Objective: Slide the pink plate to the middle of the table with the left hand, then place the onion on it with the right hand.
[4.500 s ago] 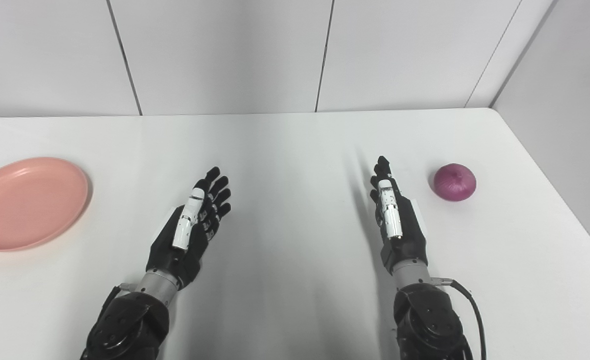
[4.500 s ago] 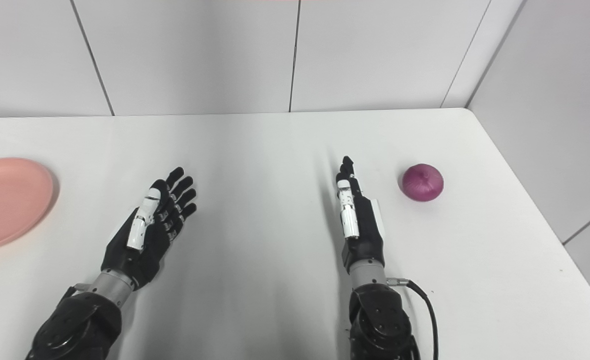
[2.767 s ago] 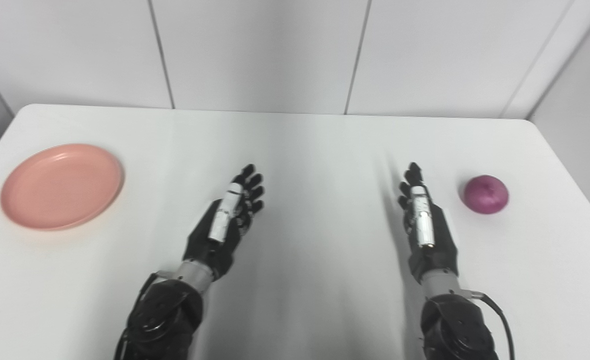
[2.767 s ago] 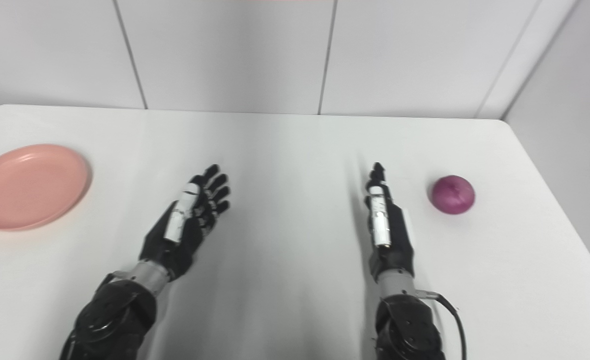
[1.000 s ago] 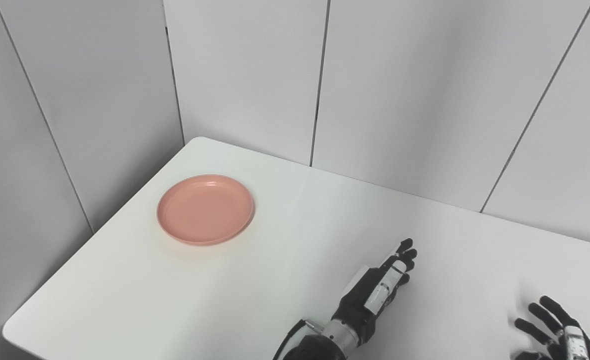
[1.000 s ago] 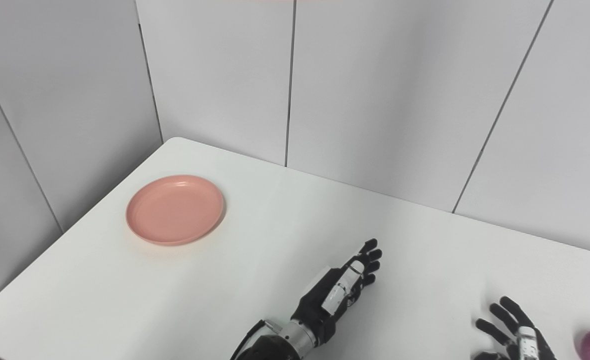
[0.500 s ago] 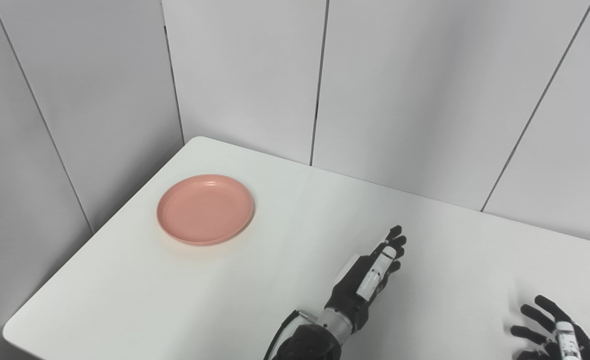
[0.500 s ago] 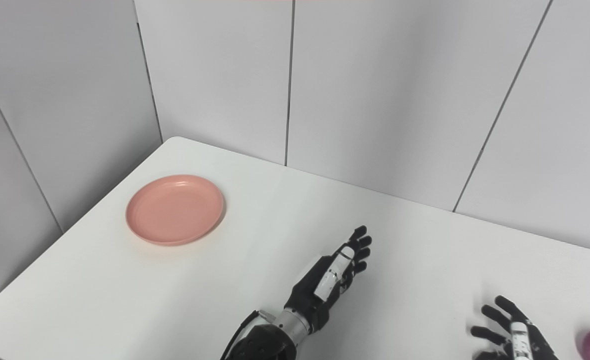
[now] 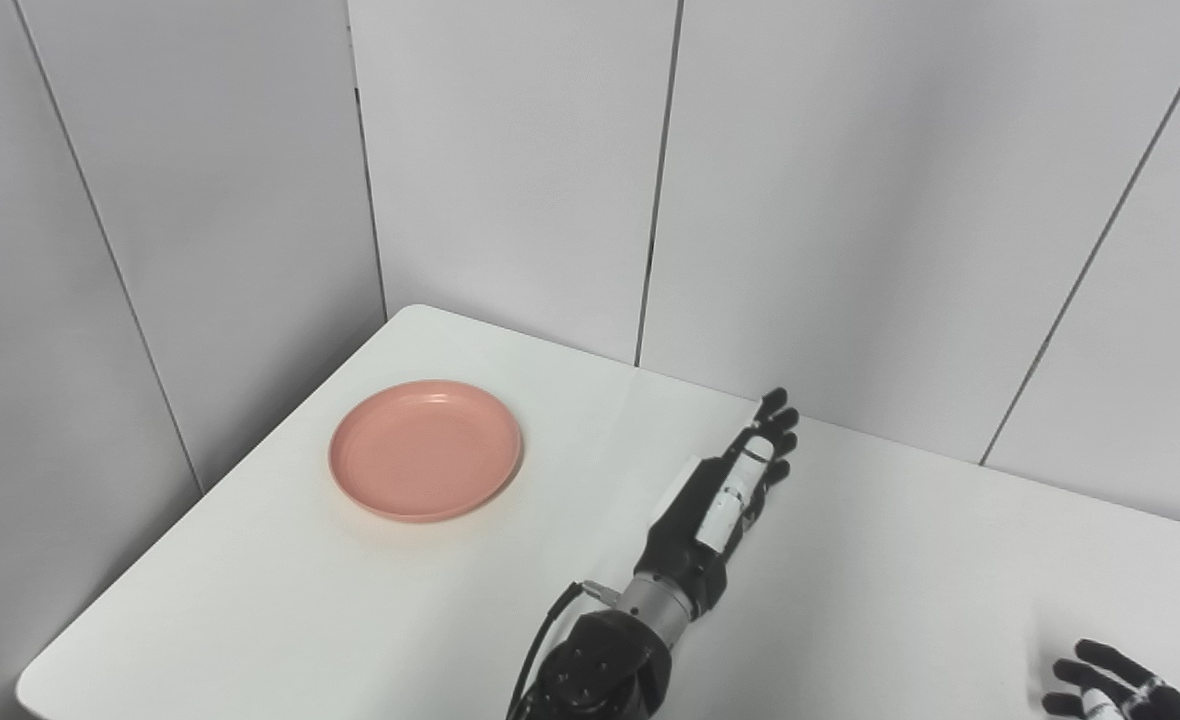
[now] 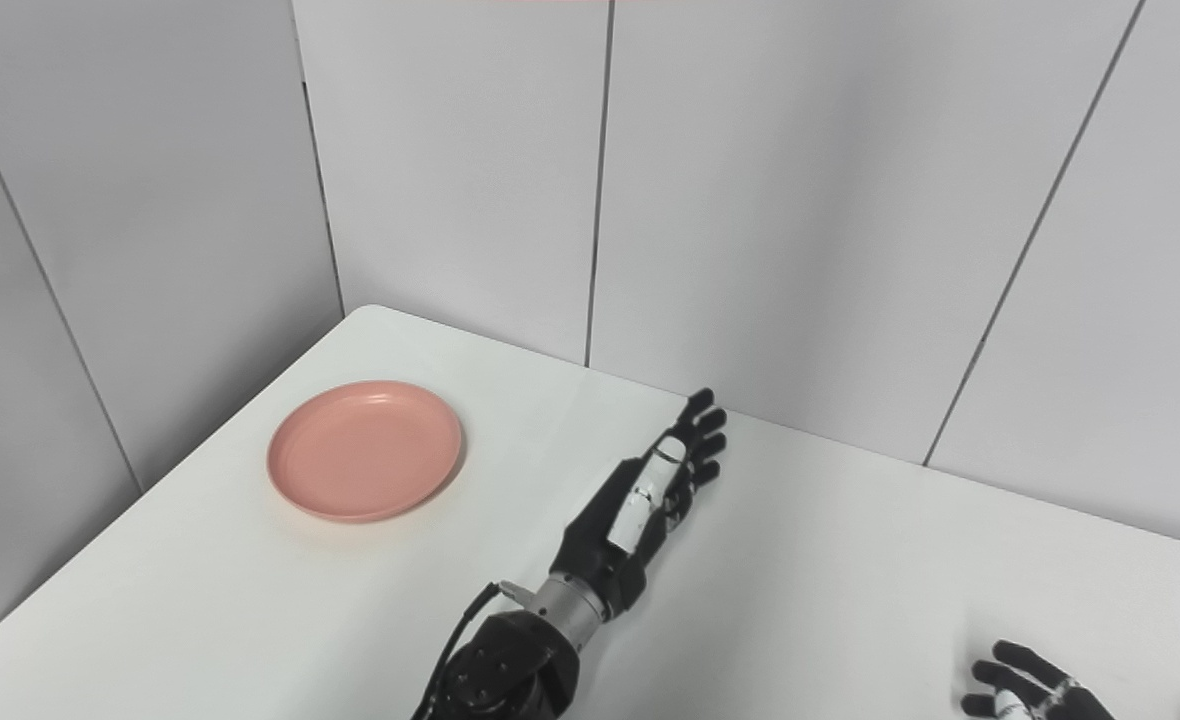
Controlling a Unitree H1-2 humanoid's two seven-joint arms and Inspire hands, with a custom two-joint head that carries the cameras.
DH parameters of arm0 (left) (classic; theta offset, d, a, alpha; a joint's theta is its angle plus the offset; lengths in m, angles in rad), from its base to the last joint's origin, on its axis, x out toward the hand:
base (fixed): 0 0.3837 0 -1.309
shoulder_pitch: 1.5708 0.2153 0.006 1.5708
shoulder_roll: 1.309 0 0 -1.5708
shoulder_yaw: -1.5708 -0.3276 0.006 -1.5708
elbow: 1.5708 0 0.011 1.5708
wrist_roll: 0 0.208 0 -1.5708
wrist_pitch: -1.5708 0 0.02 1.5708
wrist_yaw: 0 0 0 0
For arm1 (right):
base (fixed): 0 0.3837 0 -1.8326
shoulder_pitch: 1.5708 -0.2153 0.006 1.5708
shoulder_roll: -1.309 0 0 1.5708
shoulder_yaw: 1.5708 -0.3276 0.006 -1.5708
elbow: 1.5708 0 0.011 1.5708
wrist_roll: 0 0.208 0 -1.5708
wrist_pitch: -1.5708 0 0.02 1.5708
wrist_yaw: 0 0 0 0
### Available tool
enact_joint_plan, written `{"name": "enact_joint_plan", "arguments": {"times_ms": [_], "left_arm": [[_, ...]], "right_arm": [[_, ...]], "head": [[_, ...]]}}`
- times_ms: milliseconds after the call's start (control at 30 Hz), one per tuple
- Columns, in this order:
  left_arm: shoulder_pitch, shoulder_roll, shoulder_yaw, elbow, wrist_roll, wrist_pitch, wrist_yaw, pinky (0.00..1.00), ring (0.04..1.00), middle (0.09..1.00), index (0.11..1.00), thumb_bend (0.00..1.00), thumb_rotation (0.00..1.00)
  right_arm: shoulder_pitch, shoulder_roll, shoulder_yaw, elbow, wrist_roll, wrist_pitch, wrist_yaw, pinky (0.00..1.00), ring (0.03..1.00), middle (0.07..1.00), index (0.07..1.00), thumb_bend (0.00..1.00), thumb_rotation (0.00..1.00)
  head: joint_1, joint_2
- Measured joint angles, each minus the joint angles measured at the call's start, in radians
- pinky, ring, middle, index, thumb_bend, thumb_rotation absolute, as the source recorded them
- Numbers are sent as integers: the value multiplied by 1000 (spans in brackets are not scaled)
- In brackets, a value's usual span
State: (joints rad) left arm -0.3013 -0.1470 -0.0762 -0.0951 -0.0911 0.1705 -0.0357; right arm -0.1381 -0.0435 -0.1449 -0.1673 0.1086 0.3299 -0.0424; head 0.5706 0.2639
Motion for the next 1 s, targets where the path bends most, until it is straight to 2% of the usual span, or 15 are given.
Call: {"name": "enact_joint_plan", "arguments": {"times_ms": [433,533,767,1000], "left_arm": [[-38,26,62,-132,-16,46,22,1000,1000,1000,992,469,1000],[-38,35,72,-136,-16,45,23,1000,1000,1000,994,460,1000],[-46,63,137,-168,-21,45,45,1000,998,1000,988,465,1000],[-51,105,182,-168,-37,24,58,1000,996,1000,986,472,1000]], "right_arm": [[-5,3,0,11,-5,-22,-5,302,440,530,598,473,0],[-5,3,0,11,-9,-22,-10,300,438,528,599,473,0],[-5,2,-1,12,-10,-24,-12,298,437,528,605,471,0],[-6,3,-2,31,-7,-53,-11,296,433,522,600,472,0]], "head": [[8,-11],[9,-11],[17,-23],[26,-32]]}}
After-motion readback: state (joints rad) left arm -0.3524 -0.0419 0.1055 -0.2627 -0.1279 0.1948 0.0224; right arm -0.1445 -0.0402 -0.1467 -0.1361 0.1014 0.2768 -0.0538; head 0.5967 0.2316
